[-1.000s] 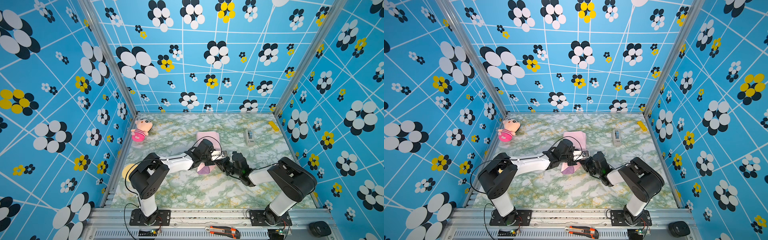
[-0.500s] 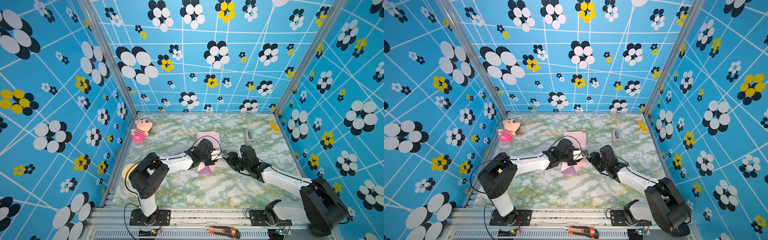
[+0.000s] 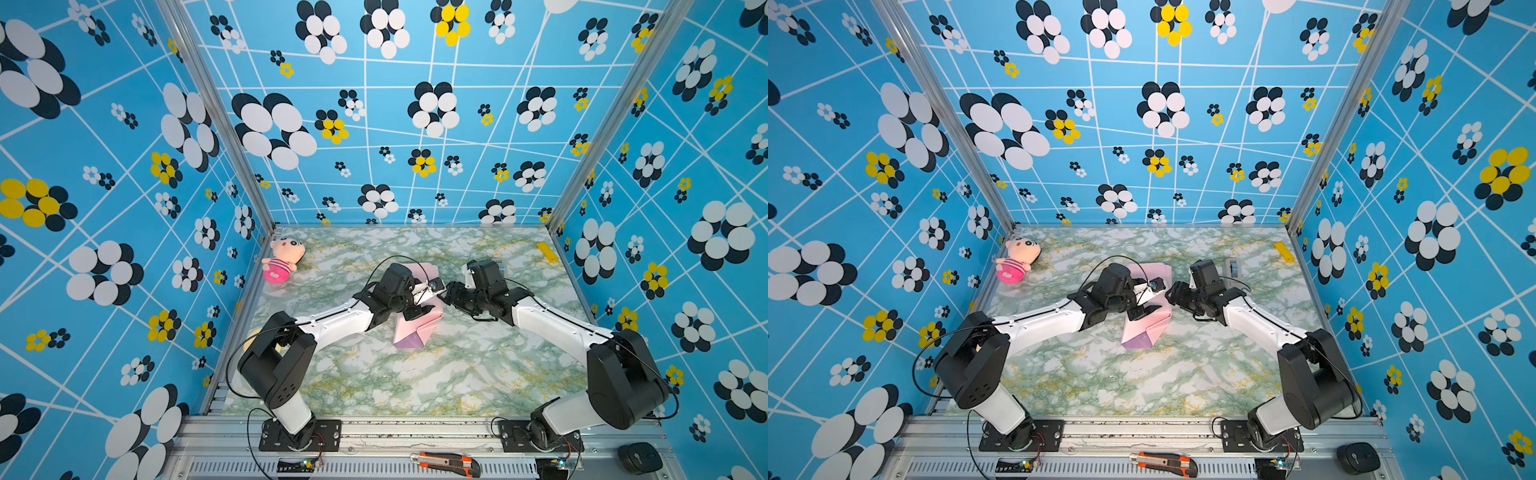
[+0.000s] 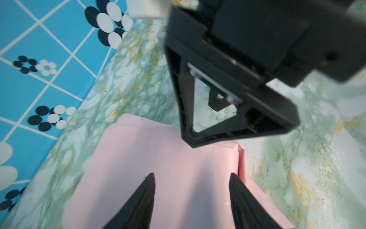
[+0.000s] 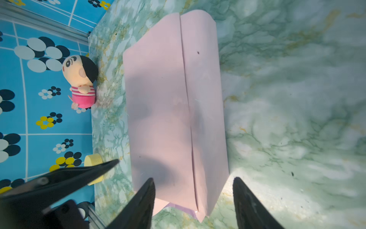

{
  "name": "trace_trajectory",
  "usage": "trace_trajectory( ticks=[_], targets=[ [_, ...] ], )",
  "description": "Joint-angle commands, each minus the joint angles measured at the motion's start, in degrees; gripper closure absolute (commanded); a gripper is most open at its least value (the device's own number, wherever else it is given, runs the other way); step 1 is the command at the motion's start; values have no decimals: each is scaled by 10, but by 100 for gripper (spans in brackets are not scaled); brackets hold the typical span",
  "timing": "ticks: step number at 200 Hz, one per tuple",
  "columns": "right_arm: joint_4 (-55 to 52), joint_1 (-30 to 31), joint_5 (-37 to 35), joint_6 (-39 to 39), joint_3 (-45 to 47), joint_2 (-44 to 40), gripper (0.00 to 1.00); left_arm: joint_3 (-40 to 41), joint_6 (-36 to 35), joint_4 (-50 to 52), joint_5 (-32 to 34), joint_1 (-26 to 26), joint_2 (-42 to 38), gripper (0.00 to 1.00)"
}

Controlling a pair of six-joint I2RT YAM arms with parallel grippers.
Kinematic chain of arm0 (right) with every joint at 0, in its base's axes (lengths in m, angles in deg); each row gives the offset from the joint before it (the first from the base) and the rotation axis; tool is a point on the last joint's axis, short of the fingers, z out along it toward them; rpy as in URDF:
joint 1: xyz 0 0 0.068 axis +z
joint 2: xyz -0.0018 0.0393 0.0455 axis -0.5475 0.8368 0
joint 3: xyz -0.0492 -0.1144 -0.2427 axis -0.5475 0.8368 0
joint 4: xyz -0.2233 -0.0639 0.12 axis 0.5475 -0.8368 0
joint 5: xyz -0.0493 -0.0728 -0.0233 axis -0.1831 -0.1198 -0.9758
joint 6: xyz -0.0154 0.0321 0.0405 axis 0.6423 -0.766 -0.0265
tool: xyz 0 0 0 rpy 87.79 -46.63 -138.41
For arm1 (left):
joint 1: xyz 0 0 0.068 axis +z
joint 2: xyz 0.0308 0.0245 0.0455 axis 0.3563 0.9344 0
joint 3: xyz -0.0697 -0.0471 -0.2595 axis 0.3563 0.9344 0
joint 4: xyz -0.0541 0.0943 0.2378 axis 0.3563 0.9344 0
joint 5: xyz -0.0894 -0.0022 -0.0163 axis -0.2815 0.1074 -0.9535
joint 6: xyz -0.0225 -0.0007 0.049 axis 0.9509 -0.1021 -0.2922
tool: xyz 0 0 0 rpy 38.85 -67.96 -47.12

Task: Wrap a gift box in wrapping paper
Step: Fold the wrapping paper for the gift box.

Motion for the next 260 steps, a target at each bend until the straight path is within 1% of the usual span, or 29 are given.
trace_trajectory(
  ticks=[1, 23, 41, 68, 113, 162, 199, 244, 260],
  targets=[
    [-81, -1, 11, 82, -54, 37, 35, -27, 128, 26, 15, 37, -38, 36],
    [-104, -1, 33, 101, -87, 73, 34, -49, 226, 87, 24, 79, -42, 36],
    [-117, 0, 31, 112, -95, 81, 34, -38, 287, 107, 30, 101, -50, 37],
    [-121, 1, 14, 123, -84, 69, 33, 6, 326, 104, 39, 110, -64, 37],
    [-107, 5, 57, 127, -84, 86, 33, 59, 411, 57, 8, 115, -48, 37],
    [-96, 12, 96, 126, -91, 105, 38, 72, 468, -1, -34, 115, -9, 42],
    [-108, 20, 85, 127, -88, 111, 45, 78, 481, -12, -41, 110, 4, 46],
    [-122, 23, 65, 132, -90, 109, 47, 85, 494, -21, -47, 94, 15, 49],
    [-137, 23, 57, 139, -95, 108, 47, 89, 500, -28, -49, 86, 17, 51]
  ],
)
